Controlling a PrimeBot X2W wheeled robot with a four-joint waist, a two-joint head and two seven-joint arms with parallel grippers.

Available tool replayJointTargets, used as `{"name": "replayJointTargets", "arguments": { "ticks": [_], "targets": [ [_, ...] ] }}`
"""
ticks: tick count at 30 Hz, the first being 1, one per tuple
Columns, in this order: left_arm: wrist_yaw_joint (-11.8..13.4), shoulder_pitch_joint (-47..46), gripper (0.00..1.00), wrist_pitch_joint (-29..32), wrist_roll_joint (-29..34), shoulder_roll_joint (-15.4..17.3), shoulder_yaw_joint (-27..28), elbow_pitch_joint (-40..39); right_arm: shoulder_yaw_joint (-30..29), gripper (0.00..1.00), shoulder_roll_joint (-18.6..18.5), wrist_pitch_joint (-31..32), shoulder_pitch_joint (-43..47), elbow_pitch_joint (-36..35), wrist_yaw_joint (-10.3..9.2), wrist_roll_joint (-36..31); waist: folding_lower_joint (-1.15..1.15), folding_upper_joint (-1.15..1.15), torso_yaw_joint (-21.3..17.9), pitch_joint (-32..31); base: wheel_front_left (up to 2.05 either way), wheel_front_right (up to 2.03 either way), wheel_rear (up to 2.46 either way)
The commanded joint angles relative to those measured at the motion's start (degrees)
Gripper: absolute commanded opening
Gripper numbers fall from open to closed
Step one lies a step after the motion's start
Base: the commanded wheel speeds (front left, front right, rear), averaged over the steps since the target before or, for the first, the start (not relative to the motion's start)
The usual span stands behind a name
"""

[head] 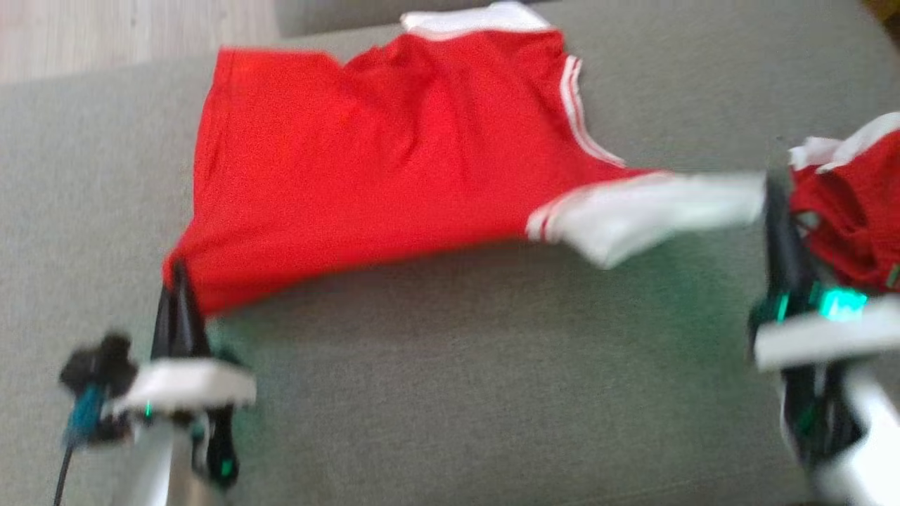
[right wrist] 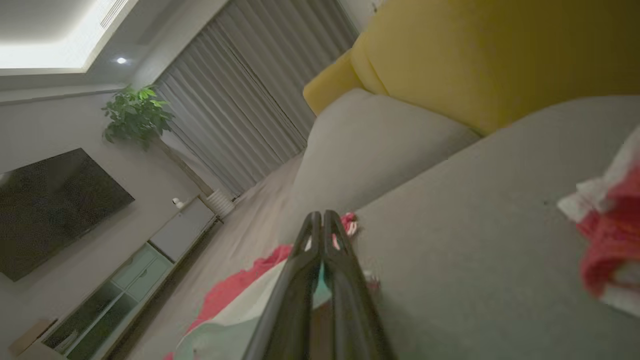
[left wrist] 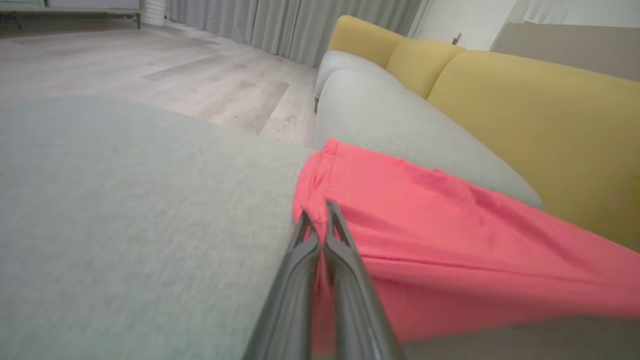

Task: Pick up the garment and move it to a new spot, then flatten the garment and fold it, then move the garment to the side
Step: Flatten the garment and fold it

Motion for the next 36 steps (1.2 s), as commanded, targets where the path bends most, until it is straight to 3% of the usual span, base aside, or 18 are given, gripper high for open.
{"name": "replayJointTargets", "arguments": {
  "ticks": [1,3,8,17,24,36],
  "targets": [
    [-0.32,0.78,0.0,-0.28,-0.38,0.72,3.32,-2.6,0.65,0.0,-1.45,-0.34,2.2,-2.69,0.39,0.5,0.02,0.0,-1.27,-2.37,0.0,0.0,0.0],
    [-0.61,6.1,0.0,-0.29,-1.65,0.54,3.46,-3.79,1.35,0.0,-1.52,-0.34,10.37,-3.38,0.39,1.24,0.02,0.0,-1.68,-4.86,0.0,0.0,0.0],
    [-0.73,14.39,0.0,-0.29,-4.24,0.51,1.9,-5.02,0.3,0.0,-1.38,-0.34,20.05,-4.15,0.39,1.28,0.02,0.0,-2.18,-8.91,0.0,0.0,0.0],
    [-0.52,25.47,0.0,-0.29,-5.35,0.5,-2.01,-10.17,-3.03,0.0,-1.45,-0.31,28.98,-7.12,0.39,2.04,0.02,0.0,-1.06,-11.71,0.0,0.0,0.0],
    [0.43,22.65,0.0,-0.29,-4.95,0.49,-5.34,-10.8,-2.88,0.0,1.14,2.09,24.74,-6.57,0.39,2.48,0.02,0.0,0.84,-10.36,0.0,0.0,0.0],
    [4.75,5.27,0.0,-0.29,-4.63,0.49,-10.95,-0.29,-5.16,0.0,7.25,7.43,4.21,6.4,0.39,-1.58,0.02,0.0,2.92,-2.84,0.0,0.0,0.0]
  ]
}}
